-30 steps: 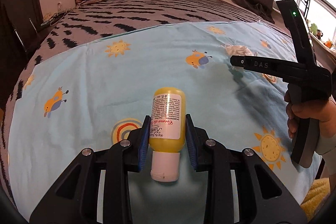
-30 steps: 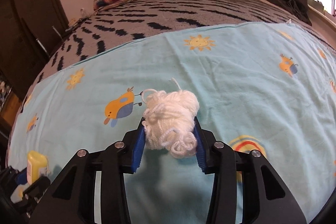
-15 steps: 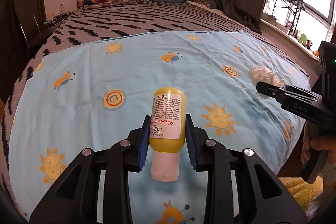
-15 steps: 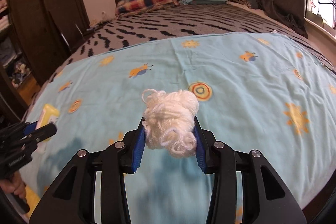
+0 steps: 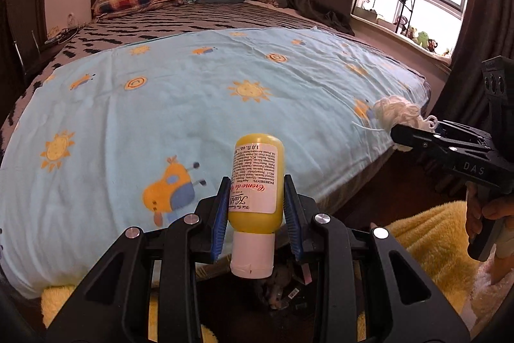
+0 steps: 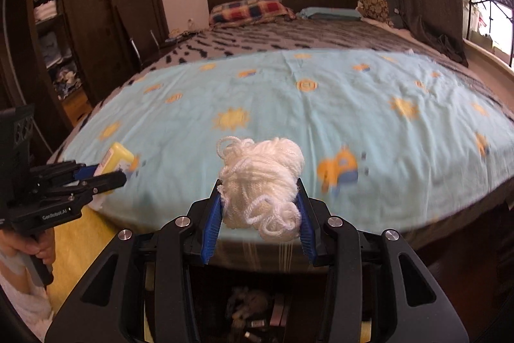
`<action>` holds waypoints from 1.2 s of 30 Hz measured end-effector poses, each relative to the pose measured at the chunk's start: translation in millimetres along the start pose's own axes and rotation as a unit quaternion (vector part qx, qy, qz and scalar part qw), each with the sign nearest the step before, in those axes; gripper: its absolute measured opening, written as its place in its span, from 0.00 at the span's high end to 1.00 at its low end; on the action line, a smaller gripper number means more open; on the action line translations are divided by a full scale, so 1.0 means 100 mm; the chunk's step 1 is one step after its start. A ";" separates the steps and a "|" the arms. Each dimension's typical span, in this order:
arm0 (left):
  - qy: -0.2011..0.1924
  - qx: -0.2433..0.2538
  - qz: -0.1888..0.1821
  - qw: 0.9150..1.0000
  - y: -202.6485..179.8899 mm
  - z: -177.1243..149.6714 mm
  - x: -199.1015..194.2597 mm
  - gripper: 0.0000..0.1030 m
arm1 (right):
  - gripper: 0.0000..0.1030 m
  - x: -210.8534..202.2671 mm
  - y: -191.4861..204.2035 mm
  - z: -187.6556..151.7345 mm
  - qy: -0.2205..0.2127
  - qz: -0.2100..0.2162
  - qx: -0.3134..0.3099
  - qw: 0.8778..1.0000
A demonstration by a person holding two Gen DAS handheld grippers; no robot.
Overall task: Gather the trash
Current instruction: 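Lower the bottle and yarn into the bin and open both tools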
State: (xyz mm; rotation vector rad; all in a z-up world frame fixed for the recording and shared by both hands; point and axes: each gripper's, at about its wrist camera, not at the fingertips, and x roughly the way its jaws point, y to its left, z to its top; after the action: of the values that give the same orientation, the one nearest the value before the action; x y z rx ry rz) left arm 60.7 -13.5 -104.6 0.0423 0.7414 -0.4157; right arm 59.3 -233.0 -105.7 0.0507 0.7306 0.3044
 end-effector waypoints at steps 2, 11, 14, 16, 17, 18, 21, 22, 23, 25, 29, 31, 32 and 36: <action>0.007 0.011 -0.005 1.000 -0.12 -0.13 -0.02 0.71 | 0.59 0.04 0.02 -0.20 0.015 -0.003 0.007 1.000; 0.085 0.029 -0.052 0.995 -0.43 -0.67 0.37 0.71 | 0.59 0.35 0.00 -0.83 0.077 -0.011 0.053 0.996; 0.112 0.030 -0.058 0.992 -0.48 -0.82 0.59 0.71 | 0.59 0.53 0.02 -0.97 0.103 -0.016 0.055 0.993; 0.132 0.028 -0.062 0.989 -0.51 -0.93 0.75 0.71 | 0.59 0.64 0.02 -1.06 0.118 -0.018 0.057 0.991; 0.142 0.026 -0.060 0.988 -0.51 -0.98 0.84 0.71 | 0.59 0.70 0.02 -1.09 0.125 -0.019 0.060 0.990; 0.153 0.022 -0.061 0.986 -0.50 -1.04 0.93 0.71 | 0.59 0.78 0.00 -1.14 0.136 -0.019 0.064 0.988; 0.176 0.003 -0.065 0.982 -0.46 -1.15 1.14 0.71 | 0.59 0.94 -0.03 -1.24 0.154 -0.018 0.079 0.985; 0.180 -0.003 -0.066 0.981 -0.43 -1.17 1.20 0.71 | 0.59 0.99 -0.04 -1.26 0.158 -0.018 0.083 0.984; 0.183 -0.007 -0.067 0.981 -0.41 -1.19 1.24 0.71 | 0.59 1.04 -0.05 -1.29 0.163 -0.017 0.088 0.983; 0.192 -0.018 -0.065 0.979 -0.36 -1.23 1.35 0.71 | 0.59 1.13 -0.06 -1.34 0.171 -0.013 0.098 0.980; 0.211 -0.034 -0.065 0.975 -0.28 -1.29 1.49 0.71 | 0.58 1.29 -0.04 -1.48 0.190 -0.009 0.108 0.976; 0.217 -0.034 -0.064 0.974 -0.26 -1.33 1.53 0.71 | 0.58 1.34 -0.03 -1.51 0.195 -0.008 0.111 0.974; 0.219 -0.034 -0.063 0.973 -0.25 -1.33 1.55 0.71 | 0.58 1.35 -0.03 -1.52 0.197 -0.009 0.112 0.974; 0.221 -0.035 -0.061 0.973 -0.23 -1.33 1.58 0.71 | 0.54 1.36 -0.06 -1.49 0.191 -0.015 0.117 0.974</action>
State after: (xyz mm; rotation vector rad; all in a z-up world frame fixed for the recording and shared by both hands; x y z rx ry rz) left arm 69.8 -66.4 -305.2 0.0231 1.2020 -0.5048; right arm 57.7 -208.1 -306.3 0.2098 1.1465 0.1992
